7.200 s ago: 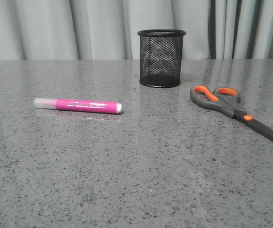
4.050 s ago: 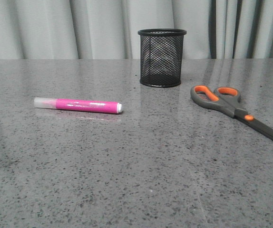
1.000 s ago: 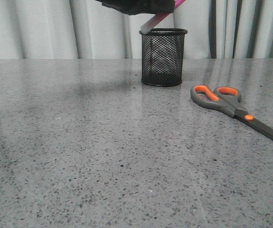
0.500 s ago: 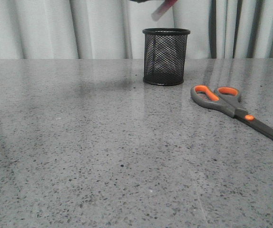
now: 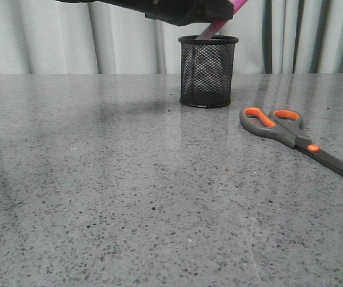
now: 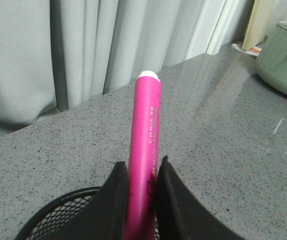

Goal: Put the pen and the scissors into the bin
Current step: 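Lift the pink marker with the left gripper over the mesh cup, then lower the marker into the cup and open the left gripper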

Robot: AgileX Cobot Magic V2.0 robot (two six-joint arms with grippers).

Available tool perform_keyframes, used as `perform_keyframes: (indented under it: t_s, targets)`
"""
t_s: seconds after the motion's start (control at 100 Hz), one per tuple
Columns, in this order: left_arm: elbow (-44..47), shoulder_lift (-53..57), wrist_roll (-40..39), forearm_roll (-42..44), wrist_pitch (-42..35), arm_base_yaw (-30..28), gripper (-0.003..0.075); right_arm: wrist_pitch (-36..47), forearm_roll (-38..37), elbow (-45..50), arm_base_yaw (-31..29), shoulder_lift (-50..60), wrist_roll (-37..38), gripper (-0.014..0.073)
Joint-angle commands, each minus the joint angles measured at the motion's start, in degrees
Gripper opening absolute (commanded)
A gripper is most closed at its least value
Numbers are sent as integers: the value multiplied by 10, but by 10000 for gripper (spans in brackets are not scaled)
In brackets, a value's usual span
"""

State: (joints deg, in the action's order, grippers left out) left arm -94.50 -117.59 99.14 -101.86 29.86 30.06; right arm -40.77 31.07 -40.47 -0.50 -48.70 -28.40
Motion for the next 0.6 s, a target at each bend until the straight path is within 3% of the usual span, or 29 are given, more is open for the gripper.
perform_keyframes:
  t_s: [0.0,0.12,0.23,0.3,0.37,0.5,0.59]
  targets:
    - [-19,36,1,-20,26,2,169,29,14,-21,0,-1,-6,465]
    - [-19,36,1,-29,30,-1,391,29,14,-21,0,-1,-6,465]
    - [-19,43,-5,-30,47,-7,415,28,14,-21,0,-1,-6,465]
    - [-19,54,-10,-30,63,-14,372,28,14,-21,0,-1,-6,465]
    - [-19,71,-9,-20,82,-23,281,29,14,-21,0,-1,-6,465]
    - [-19,119,-31,54,98,-45,-14,34,14,-21,0,-1,-6,465]
    - [-19,157,-108,147,87,-62,-20,34,14,-21,0,-1,-6,465]
